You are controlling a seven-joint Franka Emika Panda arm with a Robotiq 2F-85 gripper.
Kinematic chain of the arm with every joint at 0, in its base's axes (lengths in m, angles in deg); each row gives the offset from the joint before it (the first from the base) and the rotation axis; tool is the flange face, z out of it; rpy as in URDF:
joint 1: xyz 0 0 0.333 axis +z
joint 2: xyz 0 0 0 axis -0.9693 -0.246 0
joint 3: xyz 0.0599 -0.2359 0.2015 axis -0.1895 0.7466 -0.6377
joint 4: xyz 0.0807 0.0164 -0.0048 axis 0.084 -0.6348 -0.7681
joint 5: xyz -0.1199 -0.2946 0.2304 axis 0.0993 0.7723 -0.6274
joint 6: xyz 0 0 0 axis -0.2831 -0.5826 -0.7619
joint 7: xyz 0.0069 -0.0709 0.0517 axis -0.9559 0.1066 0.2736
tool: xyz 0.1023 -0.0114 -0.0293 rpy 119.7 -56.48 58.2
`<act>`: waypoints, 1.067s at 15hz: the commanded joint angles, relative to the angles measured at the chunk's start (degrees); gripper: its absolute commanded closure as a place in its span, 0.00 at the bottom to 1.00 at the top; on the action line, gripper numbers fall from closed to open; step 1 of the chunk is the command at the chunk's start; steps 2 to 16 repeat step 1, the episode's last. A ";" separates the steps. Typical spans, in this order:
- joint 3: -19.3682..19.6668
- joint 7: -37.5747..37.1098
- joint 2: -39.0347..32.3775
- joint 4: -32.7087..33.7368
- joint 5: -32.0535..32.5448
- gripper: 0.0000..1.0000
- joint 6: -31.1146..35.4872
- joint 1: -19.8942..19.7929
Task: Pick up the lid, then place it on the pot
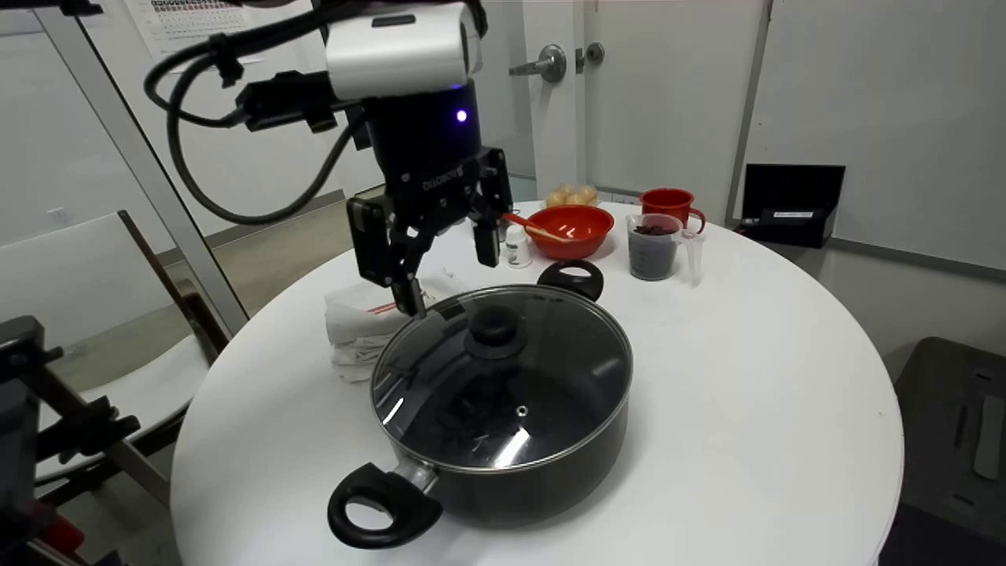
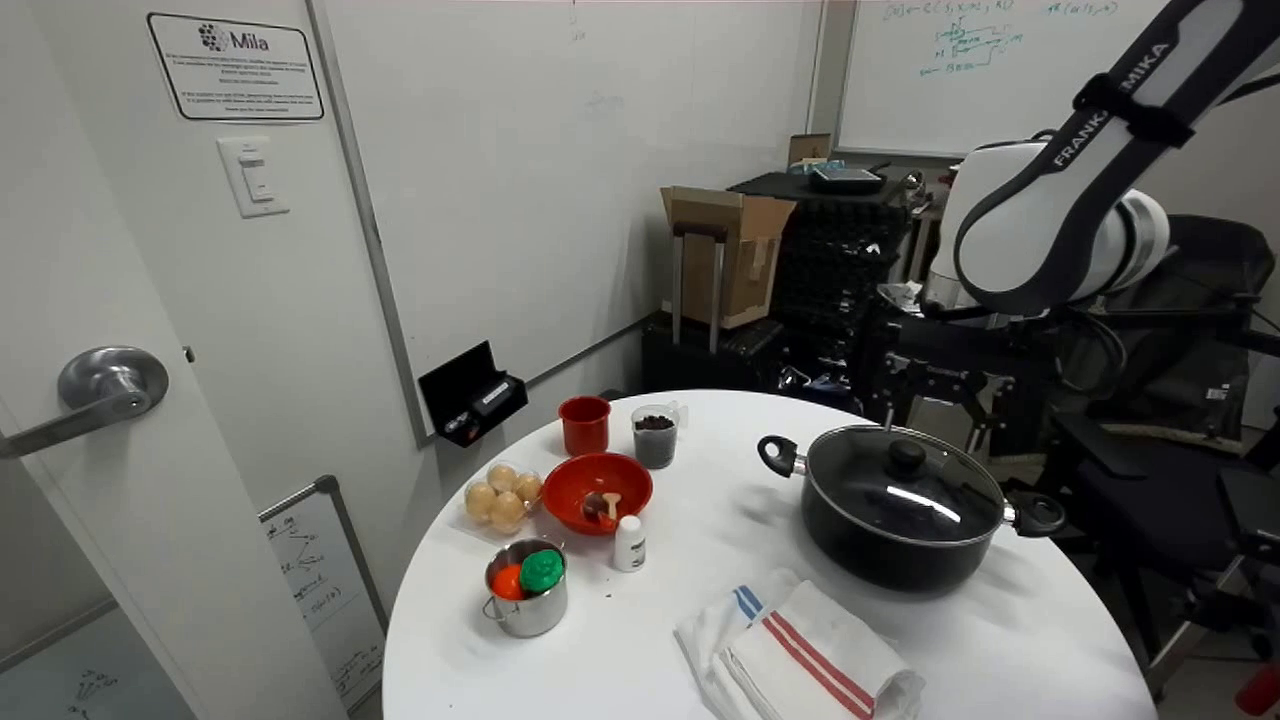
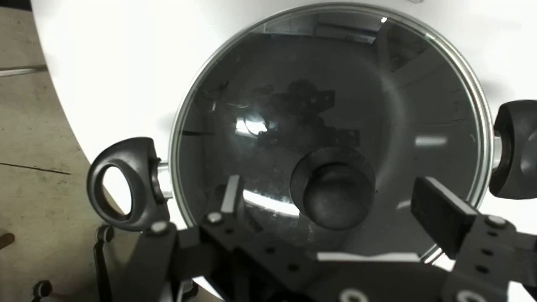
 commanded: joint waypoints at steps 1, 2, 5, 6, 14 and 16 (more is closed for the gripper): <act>1.92 -4.03 4.03 -5.08 3.41 0.00 2.91 2.76; 1.92 -4.03 4.03 -5.08 3.41 0.00 2.91 2.76; 1.92 -4.03 4.03 -5.08 3.41 0.00 2.91 2.76; 1.92 -4.03 4.03 -5.08 3.41 0.00 2.91 2.76; 1.92 -4.03 4.03 -5.08 3.41 0.00 2.91 2.76; 1.92 -4.03 4.03 -5.08 3.41 0.00 2.91 2.76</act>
